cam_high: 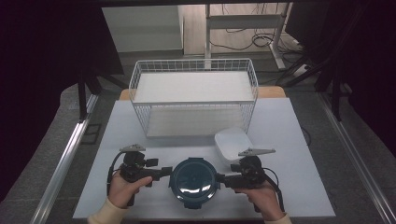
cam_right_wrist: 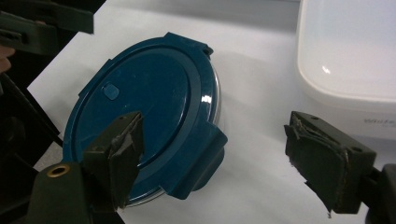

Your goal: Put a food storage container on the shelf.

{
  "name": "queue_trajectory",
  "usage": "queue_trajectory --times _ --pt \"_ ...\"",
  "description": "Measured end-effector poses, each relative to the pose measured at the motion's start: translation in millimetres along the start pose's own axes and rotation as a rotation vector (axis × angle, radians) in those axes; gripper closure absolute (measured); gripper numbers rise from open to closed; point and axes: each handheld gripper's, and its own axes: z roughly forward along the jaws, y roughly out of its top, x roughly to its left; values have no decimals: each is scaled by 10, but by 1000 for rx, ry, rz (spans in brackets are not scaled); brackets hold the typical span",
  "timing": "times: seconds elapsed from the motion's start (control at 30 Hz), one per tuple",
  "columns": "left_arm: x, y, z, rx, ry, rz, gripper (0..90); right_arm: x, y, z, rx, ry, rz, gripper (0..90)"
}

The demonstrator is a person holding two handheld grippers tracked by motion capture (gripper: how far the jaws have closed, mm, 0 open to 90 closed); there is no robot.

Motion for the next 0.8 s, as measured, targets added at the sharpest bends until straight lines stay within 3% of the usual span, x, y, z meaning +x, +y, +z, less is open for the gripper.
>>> queue_trajectory --times 0.17,0.23,0.33,0.53,0.63,0.8 --pt "16 -29 56 21 -22 -32 162 11 -40 39 -7 16 50 167" --pt "33 -44 67 24 -42 -51 153 39 -60 92 -13 50 89 155" --pt "46 -63 92 29 -56 -79 145 67 -87 169 2 61 103 146" --pt "53 -79 138 48 -46 -81 139 73 -129 260 17 69 130 135" --pt "50 -102 146 53 -42 -90 133 59 -154 298 20 75 167 123" --pt "74 -153 174 64 -74 -124 128 72 -184 338 29 101 208 104"
